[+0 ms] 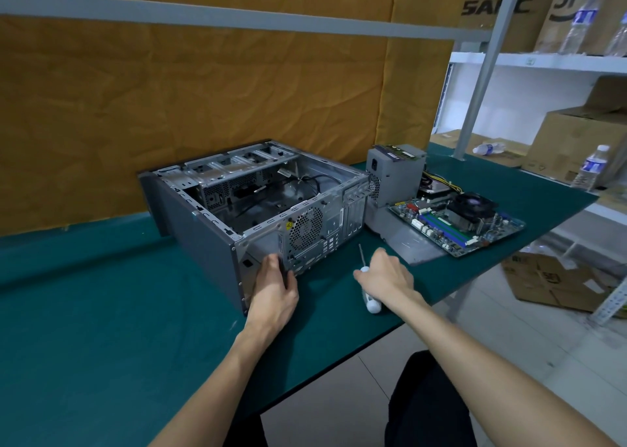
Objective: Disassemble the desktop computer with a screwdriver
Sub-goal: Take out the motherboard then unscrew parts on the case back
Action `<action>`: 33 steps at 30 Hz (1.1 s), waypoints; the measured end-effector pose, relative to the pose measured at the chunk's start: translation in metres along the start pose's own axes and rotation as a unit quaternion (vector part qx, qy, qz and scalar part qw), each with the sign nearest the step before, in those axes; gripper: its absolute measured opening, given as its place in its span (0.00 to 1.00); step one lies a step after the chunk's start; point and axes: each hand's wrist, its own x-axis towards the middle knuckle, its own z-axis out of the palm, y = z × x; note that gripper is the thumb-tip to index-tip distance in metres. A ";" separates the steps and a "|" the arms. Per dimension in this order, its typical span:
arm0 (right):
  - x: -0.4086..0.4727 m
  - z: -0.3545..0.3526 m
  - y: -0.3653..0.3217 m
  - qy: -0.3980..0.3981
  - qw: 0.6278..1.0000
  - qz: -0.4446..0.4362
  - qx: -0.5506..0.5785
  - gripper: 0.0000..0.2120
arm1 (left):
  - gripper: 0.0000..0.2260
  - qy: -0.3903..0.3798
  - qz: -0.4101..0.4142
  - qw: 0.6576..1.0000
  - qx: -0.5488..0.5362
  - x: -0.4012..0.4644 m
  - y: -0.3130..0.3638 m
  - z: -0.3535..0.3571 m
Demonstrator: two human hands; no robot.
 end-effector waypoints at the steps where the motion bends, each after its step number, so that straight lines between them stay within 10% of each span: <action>1: 0.002 0.000 -0.004 -0.005 1.000 0.004 -0.005 0.17 | 0.08 -0.001 -0.001 1.000 -0.002 0.000 -0.001 0.000; 6: -0.008 0.012 -0.021 0.111 0.986 -0.119 -0.042 0.15 | 0.11 -0.008 -0.009 1.000 -0.006 0.002 -0.006 0.003; 14: -0.006 0.033 -0.076 -0.267 0.911 -0.114 0.292 0.14 | 0.07 -0.022 -0.010 1.000 -0.016 0.003 -0.007 0.003; 33: 0.001 0.035 -0.080 -0.214 0.892 -0.059 0.392 0.03 | 0.08 -0.002 0.024 1.000 -0.014 0.004 -0.009 0.004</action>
